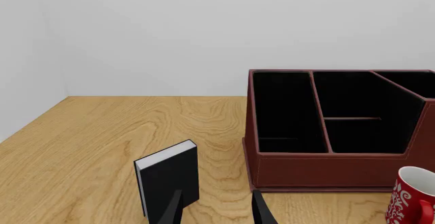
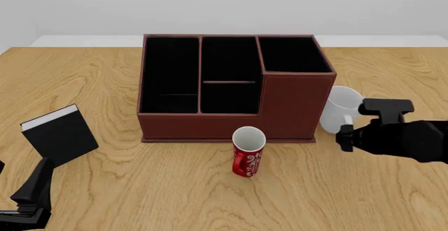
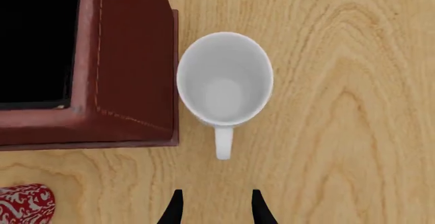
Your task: Pick up the white mug and place it to the right of the caddy.
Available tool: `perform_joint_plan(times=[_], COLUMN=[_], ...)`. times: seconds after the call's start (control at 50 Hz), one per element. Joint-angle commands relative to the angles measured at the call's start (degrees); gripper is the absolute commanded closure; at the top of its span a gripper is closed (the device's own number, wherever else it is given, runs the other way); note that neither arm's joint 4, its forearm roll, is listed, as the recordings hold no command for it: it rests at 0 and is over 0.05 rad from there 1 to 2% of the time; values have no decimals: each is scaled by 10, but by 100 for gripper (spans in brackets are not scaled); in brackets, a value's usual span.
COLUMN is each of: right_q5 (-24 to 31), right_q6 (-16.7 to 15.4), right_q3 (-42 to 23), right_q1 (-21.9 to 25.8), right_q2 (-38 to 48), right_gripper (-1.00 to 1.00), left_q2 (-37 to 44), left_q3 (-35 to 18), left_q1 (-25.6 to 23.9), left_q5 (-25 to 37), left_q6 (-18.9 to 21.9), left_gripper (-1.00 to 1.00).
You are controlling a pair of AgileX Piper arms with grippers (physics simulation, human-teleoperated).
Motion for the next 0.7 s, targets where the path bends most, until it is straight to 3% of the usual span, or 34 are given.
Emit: perform_joint_plan(times=[0.02,0.7], right_q5=[12,79], right_q6=[-6,-19], right_q3=[10,3], right_q1=[-6,4], right_q2=[-35,-138], right_gripper=[-100,-100], left_q2=[0,0], left_q3=[0,0], left_q1=[0,0], left_q5=[0,0], left_q6=[0,0], left_gripper=[-100,-100])
